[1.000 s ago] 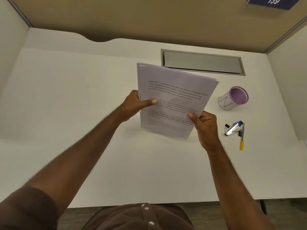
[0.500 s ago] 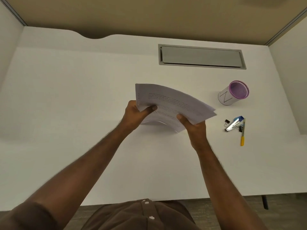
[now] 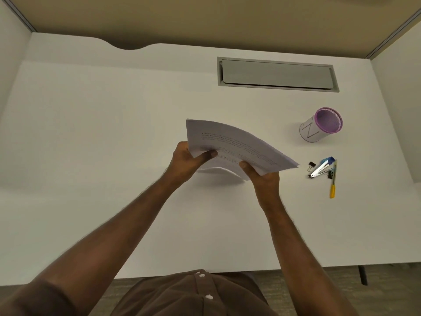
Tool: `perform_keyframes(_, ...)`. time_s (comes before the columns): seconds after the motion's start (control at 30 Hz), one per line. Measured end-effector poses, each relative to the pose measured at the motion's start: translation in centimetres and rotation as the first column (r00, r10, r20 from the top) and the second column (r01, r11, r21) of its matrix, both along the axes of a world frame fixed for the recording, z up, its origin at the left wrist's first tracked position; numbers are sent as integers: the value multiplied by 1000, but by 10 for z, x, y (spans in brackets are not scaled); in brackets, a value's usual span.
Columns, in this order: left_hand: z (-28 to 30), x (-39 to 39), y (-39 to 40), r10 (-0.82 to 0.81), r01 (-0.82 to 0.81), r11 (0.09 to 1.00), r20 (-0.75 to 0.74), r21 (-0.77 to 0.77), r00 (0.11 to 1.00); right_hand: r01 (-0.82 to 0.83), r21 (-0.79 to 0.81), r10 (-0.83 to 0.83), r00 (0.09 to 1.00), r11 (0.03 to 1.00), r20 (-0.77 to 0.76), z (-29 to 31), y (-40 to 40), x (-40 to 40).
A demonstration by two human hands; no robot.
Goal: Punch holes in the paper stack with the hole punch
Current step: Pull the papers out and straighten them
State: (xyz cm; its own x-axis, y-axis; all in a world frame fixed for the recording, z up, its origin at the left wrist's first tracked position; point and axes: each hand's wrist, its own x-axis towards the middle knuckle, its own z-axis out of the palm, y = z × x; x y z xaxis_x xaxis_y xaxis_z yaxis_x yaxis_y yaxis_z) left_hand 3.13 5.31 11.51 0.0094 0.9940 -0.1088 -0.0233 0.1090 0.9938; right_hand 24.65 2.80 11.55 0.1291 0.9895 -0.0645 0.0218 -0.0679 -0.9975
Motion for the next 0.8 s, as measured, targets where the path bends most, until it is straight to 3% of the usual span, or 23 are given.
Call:
perform_keyframes(0.57,-16,3,-2,-2,2,1000,-13,3,1000,22,-40,-20,999,999,44,-41,-3,-8)
perform_keyframes(0.8,-28,1,-6,1,-1,1000,-73,-5,997,-41,-56,46,995,998,84,-41,-2,-6)
